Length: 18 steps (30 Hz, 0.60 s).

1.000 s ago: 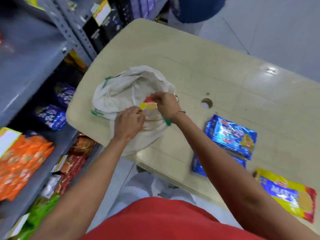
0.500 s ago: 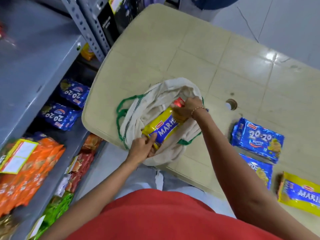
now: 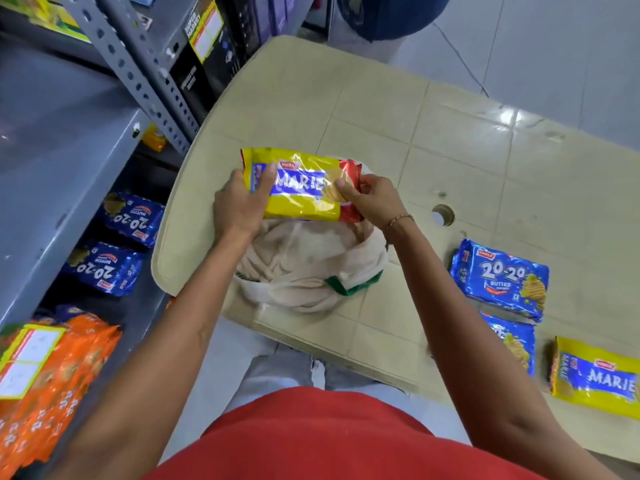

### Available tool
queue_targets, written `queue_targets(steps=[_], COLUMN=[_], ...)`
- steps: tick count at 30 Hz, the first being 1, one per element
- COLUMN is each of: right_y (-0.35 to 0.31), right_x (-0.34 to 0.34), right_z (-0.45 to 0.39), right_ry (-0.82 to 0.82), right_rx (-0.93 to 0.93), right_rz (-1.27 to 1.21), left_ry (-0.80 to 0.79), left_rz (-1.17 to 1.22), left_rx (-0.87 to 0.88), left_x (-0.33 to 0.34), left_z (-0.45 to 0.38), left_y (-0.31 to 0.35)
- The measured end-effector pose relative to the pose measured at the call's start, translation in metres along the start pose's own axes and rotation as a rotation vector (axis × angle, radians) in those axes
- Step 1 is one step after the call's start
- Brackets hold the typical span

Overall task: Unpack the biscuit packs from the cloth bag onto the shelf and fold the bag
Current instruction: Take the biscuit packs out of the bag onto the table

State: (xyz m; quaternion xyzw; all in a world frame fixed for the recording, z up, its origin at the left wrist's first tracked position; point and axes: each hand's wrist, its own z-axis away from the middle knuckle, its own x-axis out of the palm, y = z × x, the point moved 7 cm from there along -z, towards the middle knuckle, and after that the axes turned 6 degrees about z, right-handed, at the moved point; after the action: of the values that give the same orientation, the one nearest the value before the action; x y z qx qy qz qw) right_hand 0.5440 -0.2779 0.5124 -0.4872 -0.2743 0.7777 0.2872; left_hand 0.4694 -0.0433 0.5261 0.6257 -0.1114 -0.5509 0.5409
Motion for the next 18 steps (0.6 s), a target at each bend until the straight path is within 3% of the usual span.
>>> queue_targets(steps=[4, 18], right_y=[0.013, 0.254], right_x=[-0.036, -0.26], right_z=[0.008, 0.145], right_ry=[0.13, 0.439], right_rx=[0.033, 0.274], right_rz=[-0.285, -0.379], left_ry=[0.006, -0.536], left_rz=[0.109, -0.008], left_rx=[0.023, 0.152], left_x=[0.015, 0.281], left_z=[0.011, 0.182], left_y=[0.033, 0.151])
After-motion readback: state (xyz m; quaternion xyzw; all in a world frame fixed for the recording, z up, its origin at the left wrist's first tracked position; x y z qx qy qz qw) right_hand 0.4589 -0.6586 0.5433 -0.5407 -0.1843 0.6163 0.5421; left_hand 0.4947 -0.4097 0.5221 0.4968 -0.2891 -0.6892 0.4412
